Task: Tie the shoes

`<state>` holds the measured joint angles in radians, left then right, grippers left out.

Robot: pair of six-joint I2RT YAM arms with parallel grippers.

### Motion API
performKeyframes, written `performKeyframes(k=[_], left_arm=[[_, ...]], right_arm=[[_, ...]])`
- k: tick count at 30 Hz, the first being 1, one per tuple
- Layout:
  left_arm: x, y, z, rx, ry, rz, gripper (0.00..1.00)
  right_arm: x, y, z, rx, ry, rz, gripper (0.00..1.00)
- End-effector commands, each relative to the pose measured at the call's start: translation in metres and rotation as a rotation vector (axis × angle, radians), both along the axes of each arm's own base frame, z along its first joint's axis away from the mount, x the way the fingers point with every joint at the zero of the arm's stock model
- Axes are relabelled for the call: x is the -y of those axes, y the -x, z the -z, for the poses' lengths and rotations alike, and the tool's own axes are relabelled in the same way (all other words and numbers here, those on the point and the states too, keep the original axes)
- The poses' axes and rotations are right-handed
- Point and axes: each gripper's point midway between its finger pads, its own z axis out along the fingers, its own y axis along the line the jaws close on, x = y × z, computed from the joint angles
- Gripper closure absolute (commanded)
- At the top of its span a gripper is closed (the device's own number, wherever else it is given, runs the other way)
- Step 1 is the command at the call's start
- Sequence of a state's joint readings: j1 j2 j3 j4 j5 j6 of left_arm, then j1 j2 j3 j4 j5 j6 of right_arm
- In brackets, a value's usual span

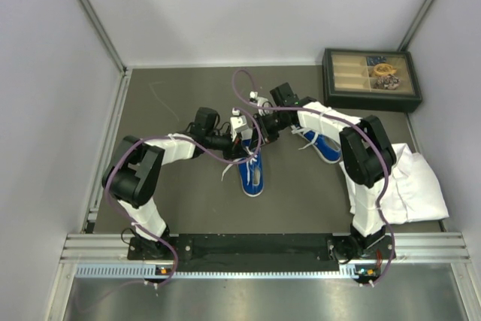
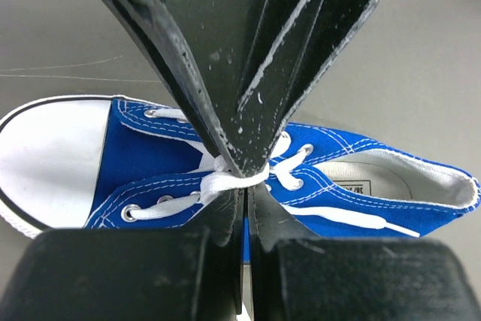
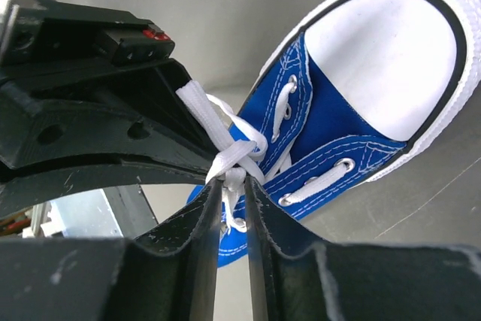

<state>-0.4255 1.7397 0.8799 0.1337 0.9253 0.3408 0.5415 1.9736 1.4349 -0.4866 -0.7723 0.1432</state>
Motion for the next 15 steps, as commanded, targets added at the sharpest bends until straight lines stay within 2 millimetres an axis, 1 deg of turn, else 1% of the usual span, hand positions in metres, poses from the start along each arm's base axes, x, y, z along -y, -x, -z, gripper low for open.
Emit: performKeyframes(k=[1, 10, 13, 15], left_arm=[[0.0082, -0.0052, -0.0084, 0.039, 0.022, 0.033, 0.99], [0.0114, -0.0051, -0.0104, 0.050, 0.033, 0.048, 0.98], [0.0110, -0.0026, -0.0089, 0.049, 0.028, 0.059, 0.98], [0.0105, -0.0015, -0.0091, 0.052, 0.026, 0.064, 0.98]], right_arm=[[-0.0112, -0.0037, -0.0114, 0.009, -0.044, -0.018, 0.79], [-0.0141, -0.0039, -0.0090, -0.014, -0.049, -0.010, 0.77], [-0.0161, -0.0039, -0.0112, -0.017, -0.063, -0.012, 0.82], [-0.0168, -0.0034, -0.0138, -0.017, -0.071, -0.013, 0.92]])
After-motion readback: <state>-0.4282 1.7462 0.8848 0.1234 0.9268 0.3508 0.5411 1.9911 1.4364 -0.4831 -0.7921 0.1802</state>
